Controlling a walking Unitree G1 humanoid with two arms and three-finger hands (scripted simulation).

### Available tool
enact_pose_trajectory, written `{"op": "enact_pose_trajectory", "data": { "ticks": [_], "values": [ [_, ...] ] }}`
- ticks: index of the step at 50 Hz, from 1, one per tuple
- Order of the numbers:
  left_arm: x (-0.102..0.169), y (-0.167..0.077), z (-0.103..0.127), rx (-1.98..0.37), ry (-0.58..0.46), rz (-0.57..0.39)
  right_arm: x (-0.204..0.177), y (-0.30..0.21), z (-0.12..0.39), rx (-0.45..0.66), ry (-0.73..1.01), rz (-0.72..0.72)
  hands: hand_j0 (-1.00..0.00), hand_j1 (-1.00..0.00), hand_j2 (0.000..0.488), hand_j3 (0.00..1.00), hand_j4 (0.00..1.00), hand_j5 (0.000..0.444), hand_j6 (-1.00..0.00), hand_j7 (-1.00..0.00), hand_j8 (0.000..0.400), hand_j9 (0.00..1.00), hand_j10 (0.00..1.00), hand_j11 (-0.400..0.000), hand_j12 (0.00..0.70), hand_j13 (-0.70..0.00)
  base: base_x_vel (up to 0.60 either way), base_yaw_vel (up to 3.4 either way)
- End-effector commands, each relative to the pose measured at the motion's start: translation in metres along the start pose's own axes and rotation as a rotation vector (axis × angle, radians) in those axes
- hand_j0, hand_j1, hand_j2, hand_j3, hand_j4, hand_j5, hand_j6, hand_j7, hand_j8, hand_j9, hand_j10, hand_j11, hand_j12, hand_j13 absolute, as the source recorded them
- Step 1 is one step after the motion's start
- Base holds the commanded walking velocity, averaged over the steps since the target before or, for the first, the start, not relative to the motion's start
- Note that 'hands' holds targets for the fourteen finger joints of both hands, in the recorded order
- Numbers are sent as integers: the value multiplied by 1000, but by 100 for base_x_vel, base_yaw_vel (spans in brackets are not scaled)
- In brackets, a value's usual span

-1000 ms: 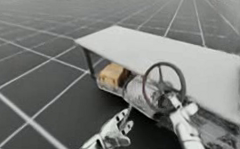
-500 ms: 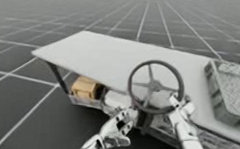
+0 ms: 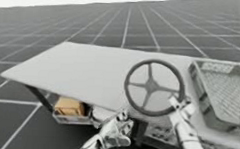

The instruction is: Pick up and drop off the object

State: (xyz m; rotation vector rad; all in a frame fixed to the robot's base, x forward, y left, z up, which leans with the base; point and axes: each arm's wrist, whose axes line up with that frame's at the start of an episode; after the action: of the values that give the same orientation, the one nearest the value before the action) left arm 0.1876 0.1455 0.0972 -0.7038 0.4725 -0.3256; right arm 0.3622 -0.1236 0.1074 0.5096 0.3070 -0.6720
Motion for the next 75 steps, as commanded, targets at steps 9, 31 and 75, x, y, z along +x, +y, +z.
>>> {"op": "enact_pose_trajectory", "data": {
  "ticks": [9,31,75],
  "values": [
    [159,-11,114,13,-8,-43,128,127,76,39,-68,12,0,0,0,1000,1000,0,0,0,0,1000,1000,-400,0,-700,17,-11],
    [178,-135,72,274,82,-266,92,-179,408,261,-603,-470,0,0,0,1000,1000,0,0,0,0,1000,1000,-400,0,-700,0,-11],
    [103,-158,81,238,-420,-172,-79,-136,244,-381,-751,-41,0,0,0,0,0,0,0,0,0,0,0,0,0,0,0,-28]
  ]
}}
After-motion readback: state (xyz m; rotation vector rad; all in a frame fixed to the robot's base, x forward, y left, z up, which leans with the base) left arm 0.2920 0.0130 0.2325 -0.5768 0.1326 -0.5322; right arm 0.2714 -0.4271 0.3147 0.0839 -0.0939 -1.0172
